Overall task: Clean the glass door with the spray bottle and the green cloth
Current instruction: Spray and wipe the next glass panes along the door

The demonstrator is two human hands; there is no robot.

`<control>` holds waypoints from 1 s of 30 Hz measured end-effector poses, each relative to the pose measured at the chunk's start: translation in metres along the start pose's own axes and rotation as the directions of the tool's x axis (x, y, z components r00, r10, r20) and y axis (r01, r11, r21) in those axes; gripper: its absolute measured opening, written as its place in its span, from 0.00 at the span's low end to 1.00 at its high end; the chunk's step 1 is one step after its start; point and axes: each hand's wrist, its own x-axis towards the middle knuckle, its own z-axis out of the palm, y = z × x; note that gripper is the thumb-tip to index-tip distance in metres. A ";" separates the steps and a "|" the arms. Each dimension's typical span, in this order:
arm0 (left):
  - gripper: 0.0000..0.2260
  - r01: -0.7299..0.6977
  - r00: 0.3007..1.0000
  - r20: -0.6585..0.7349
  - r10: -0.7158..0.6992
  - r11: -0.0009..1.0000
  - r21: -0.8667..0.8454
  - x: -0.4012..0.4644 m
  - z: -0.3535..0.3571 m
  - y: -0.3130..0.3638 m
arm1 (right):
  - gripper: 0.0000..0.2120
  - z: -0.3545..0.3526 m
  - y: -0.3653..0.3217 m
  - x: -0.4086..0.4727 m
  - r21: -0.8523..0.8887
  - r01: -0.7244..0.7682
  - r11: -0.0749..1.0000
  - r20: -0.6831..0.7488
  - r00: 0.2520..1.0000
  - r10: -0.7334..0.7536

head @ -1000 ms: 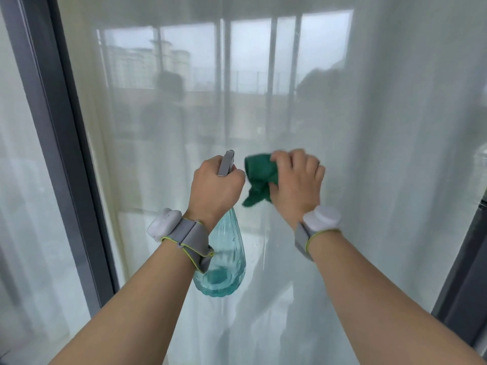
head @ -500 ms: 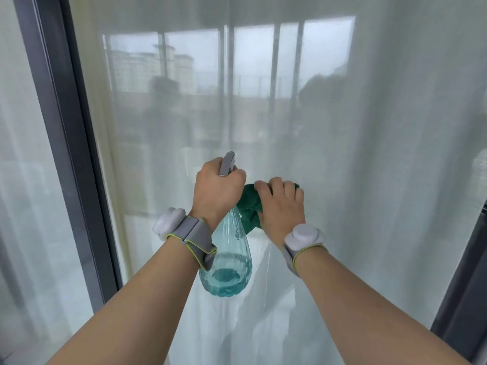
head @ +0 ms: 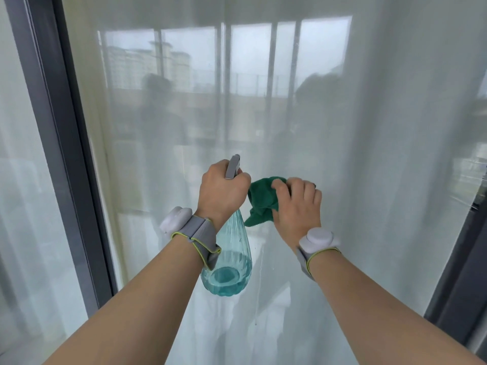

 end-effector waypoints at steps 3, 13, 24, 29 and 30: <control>0.06 0.018 1.000 0.022 -0.018 1.000 0.016 -0.005 0.008 0.001 | 0.26 -0.004 -0.002 0.001 0.034 -0.041 0.999 0.037 0.999 0.039; 0.04 0.008 0.997 0.081 -0.006 1.000 -0.021 -0.022 0.024 0.008 | 0.26 -0.017 0.021 -0.012 0.063 -0.087 0.994 0.091 0.993 0.081; 0.16 0.027 0.984 0.179 -0.019 0.999 -0.043 -0.006 0.032 0.006 | 0.27 -0.027 0.039 -0.016 0.055 0.004 0.998 0.202 0.979 -0.015; 0.16 -0.007 0.980 0.198 0.012 1.000 -0.026 -0.001 0.041 0.030 | 0.24 -0.040 0.048 -0.019 0.102 -0.026 0.994 0.208 0.978 0.004; 0.15 -0.018 0.978 0.207 0.024 0.999 -0.031 -0.005 0.044 0.032 | 0.24 -0.046 0.051 -0.022 0.119 -0.038 0.992 0.192 0.981 0.015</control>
